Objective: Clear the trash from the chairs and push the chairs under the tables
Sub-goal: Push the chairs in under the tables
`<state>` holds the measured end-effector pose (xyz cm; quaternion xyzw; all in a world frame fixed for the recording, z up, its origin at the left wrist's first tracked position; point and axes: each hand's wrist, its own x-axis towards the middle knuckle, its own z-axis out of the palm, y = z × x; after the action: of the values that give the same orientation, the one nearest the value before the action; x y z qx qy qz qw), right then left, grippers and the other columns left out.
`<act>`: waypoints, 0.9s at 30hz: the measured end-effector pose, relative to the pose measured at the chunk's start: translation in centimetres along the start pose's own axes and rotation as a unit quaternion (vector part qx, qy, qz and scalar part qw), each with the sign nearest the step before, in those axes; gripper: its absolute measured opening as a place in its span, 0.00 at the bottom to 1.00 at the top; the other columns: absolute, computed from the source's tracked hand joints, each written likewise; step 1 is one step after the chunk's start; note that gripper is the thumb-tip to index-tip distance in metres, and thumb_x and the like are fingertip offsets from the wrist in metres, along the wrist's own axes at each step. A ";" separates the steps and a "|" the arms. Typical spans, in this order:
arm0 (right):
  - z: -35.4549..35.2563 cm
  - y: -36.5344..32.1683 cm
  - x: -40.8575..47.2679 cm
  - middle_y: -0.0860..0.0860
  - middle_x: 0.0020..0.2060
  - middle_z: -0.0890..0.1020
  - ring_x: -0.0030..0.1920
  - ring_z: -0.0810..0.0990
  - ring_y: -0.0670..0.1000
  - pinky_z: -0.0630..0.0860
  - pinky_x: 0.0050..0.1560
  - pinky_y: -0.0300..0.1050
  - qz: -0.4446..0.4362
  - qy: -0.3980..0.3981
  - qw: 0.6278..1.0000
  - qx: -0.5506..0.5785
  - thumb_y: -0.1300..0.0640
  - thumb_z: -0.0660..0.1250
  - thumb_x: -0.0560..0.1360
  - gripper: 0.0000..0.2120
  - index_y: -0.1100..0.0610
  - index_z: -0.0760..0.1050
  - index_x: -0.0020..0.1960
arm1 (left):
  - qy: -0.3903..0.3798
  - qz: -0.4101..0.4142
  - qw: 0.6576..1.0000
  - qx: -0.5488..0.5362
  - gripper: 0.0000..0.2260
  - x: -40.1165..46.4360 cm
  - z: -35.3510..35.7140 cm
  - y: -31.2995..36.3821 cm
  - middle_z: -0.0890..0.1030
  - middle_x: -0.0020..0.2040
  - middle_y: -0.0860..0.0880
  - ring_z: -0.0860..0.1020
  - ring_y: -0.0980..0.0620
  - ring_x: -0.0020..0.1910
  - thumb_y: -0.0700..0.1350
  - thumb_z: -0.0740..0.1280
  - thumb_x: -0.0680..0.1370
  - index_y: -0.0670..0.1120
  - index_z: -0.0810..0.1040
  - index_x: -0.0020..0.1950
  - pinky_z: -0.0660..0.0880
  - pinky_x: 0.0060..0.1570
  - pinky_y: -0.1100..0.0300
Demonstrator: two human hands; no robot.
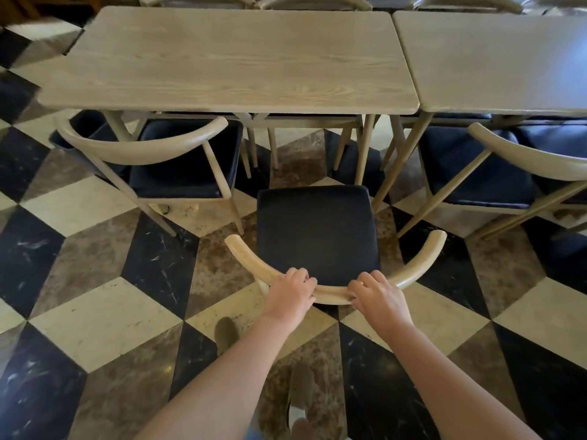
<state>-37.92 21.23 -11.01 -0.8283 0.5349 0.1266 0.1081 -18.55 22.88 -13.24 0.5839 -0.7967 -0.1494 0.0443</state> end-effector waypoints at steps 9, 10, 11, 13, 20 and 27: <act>-0.1 0.3 0.6 0.50 0.53 0.75 0.52 0.71 0.51 0.77 0.46 0.44 -0.047 -0.018 0.998 -0.033 0.59 0.68 0.74 0.17 0.54 0.70 0.60 | 0.001 -0.020 1.000 0.008 0.16 0.4 -0.1 -0.8 0.77 0.55 0.48 0.73 0.50 0.54 0.51 0.65 0.77 0.48 0.75 0.62 0.75 0.47 0.59; -0.2 0.4 0.8 0.51 0.53 0.75 0.51 0.71 0.51 0.77 0.45 0.44 -0.050 -0.016 0.998 -0.033 0.60 0.68 0.73 0.17 0.54 0.70 0.60 | 0.004 -0.020 1.000 0.010 0.15 0.6 -0.2 -1.0 0.77 0.55 0.48 0.73 0.50 0.53 0.51 0.65 0.76 0.48 0.75 0.61 0.74 0.46 0.59; -0.2 0.4 1.1 0.51 0.52 0.75 0.51 0.71 0.51 0.77 0.44 0.44 -0.053 -0.015 0.998 -0.034 0.60 0.68 0.73 0.16 0.54 0.70 0.60 | 0.004 -0.018 1.000 0.012 0.15 0.9 -0.3 -1.2 0.77 0.54 0.48 0.73 0.50 0.52 0.51 0.65 0.76 0.48 0.76 0.60 0.74 0.45 0.60; -0.3 0.5 1.8 0.51 0.51 0.74 0.50 0.70 0.51 0.76 0.42 0.43 -0.056 -0.010 0.998 -0.039 0.60 0.68 0.74 0.15 0.54 0.70 0.59 | 0.003 -0.007 1.000 0.015 0.14 1.6 -0.6 -1.6 0.77 0.52 0.48 0.73 0.50 0.51 0.51 0.66 0.76 0.47 0.76 0.59 0.73 0.43 0.60; -1.1 1.5 5.4 0.50 0.51 0.75 0.49 0.72 0.51 0.77 0.44 0.45 -0.041 0.000 0.998 -0.046 0.57 0.73 0.70 0.20 0.52 0.71 0.59 | 0.019 -0.025 0.999 0.006 0.13 4.7 -1.4 -2.7 0.77 0.51 0.47 0.74 0.50 0.50 0.50 0.67 0.75 0.47 0.77 0.58 0.73 0.43 0.60; -2.5 3.1 9.1 0.51 0.50 0.74 0.44 0.75 0.50 0.79 0.41 0.45 -0.034 -0.015 0.999 -0.038 0.58 0.71 0.71 0.18 0.52 0.70 0.58 | 0.028 -0.031 0.999 0.001 0.14 8.4 -2.0 -3.7 0.78 0.51 0.48 0.74 0.50 0.50 0.50 0.66 0.76 0.47 0.77 0.59 0.70 0.41 0.62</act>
<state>-36.91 11.33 -11.75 -0.8474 0.4997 0.1556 0.0890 -17.35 13.57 -13.26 0.6122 -0.7769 -0.1334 0.0617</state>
